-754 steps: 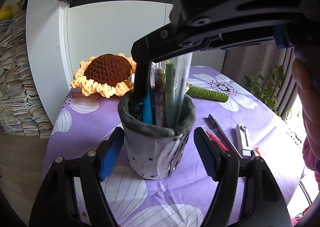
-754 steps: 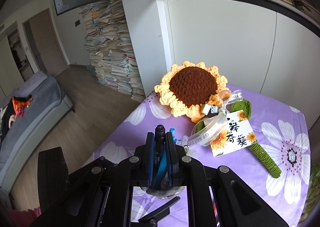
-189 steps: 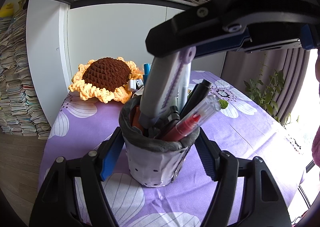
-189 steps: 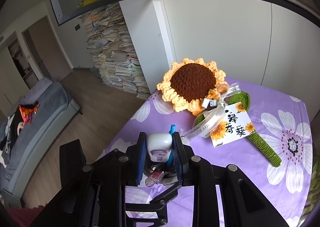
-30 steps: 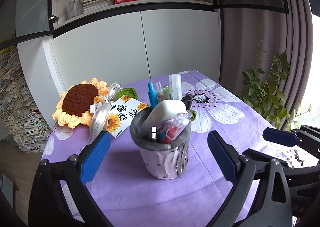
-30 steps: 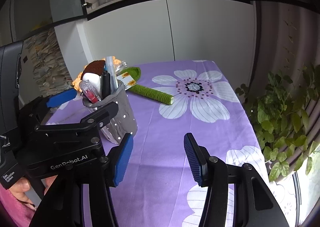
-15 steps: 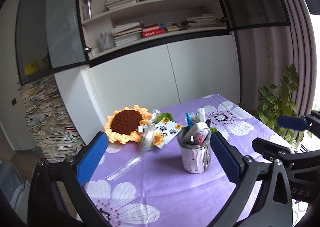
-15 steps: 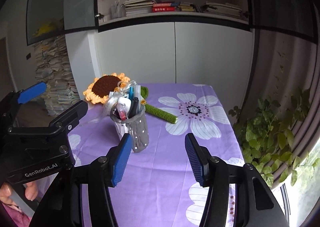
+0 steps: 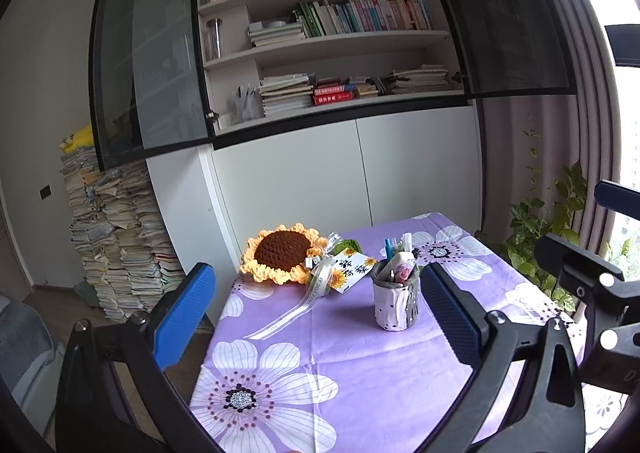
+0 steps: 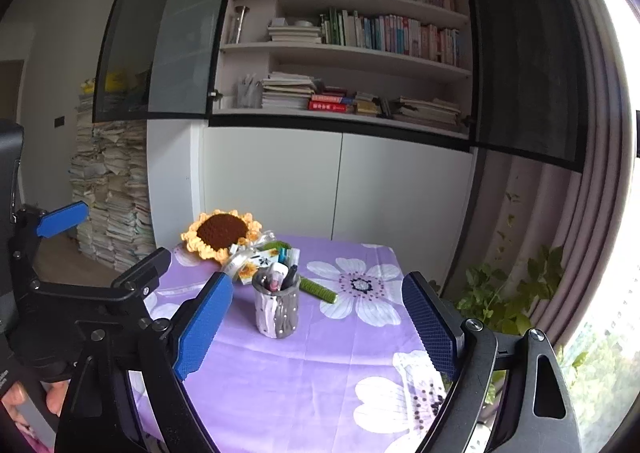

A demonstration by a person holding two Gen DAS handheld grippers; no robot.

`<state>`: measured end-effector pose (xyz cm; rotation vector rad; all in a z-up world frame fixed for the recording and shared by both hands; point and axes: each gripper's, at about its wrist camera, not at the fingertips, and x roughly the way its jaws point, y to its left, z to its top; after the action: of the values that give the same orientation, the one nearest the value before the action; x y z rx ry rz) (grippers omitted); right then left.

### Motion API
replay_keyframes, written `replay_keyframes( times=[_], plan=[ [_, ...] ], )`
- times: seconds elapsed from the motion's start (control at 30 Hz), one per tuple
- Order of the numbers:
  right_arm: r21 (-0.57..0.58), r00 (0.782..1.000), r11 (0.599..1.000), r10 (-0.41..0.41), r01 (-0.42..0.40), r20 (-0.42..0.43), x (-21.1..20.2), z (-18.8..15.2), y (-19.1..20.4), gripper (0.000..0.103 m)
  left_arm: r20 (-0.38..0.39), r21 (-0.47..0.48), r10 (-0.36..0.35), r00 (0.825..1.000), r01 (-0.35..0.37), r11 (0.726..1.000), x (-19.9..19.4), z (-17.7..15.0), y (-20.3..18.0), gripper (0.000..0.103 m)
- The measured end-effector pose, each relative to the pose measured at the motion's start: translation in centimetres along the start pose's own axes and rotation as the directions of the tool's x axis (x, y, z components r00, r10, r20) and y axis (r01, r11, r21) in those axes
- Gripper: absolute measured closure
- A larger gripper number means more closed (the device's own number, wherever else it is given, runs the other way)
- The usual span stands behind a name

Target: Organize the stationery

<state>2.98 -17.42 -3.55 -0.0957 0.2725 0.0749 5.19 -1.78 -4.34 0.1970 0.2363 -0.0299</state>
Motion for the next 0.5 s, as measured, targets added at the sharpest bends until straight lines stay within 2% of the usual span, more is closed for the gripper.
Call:
replay_keyframes(
  times=[0.17, 0.27, 0.5],
  plan=[
    [-0.002, 0.999, 1.0, -0.02, 0.02, 0.05, -3.3, 0.9, 0.5, 0.015, 0.062, -0.003, 0.01, 0.998, -0.01, 1.0, -3.3, 0.8, 0.7, 0.001],
    [0.009, 0.995, 1.0, -0.029, 0.028, 0.091, -5.1, 1.4, 0.5, 0.009, 0.089, -0.021, 0.006, 0.996, -0.005, 1.0, -4.9, 1.2, 1.5, 0.001],
    [0.036, 0.987, 0.999, -0.023, 0.018, 0.16, -7.7, 2.2, 0.7, 0.006, 0.114, -0.074, 0.006, 0.993, 0.002, 0.997, -7.3, 1.7, 2.7, 0.001]
  ],
)
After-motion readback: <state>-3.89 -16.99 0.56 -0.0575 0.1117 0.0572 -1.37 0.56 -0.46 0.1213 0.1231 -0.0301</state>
